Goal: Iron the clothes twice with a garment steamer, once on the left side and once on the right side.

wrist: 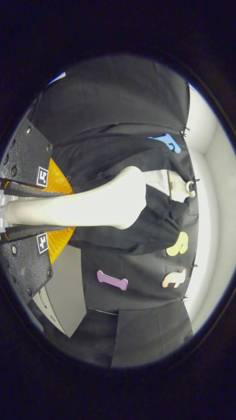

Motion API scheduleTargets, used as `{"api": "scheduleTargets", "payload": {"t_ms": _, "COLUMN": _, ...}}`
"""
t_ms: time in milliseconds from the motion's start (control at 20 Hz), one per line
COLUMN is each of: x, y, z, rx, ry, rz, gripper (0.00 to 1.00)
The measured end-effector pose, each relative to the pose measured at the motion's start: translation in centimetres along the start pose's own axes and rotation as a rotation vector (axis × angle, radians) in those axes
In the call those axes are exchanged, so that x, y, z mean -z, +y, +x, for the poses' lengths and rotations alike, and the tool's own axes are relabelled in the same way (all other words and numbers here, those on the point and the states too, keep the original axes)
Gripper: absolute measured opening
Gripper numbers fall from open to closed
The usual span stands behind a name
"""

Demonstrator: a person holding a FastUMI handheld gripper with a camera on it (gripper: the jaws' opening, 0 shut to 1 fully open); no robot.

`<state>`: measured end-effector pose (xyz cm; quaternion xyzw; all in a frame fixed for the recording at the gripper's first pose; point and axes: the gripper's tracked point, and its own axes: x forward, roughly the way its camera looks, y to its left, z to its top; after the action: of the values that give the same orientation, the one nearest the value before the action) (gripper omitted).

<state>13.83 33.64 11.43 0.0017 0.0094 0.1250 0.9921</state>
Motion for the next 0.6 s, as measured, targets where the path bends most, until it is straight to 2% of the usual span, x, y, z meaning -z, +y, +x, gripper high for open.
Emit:
{"api": "scheduleTargets", "payload": {"t_ms": 350, "x": -11.0, "y": 8.3, "z": 0.2, "rx": -0.068, "ry": -0.137, "rz": 0.003, "gripper": 0.38}}
{"api": "scheduleTargets", "payload": {"t_ms": 600, "x": -15.7, "y": 13.9, "z": 2.3, "rx": -0.071, "ry": -0.187, "rz": -0.020, "gripper": 0.38}}
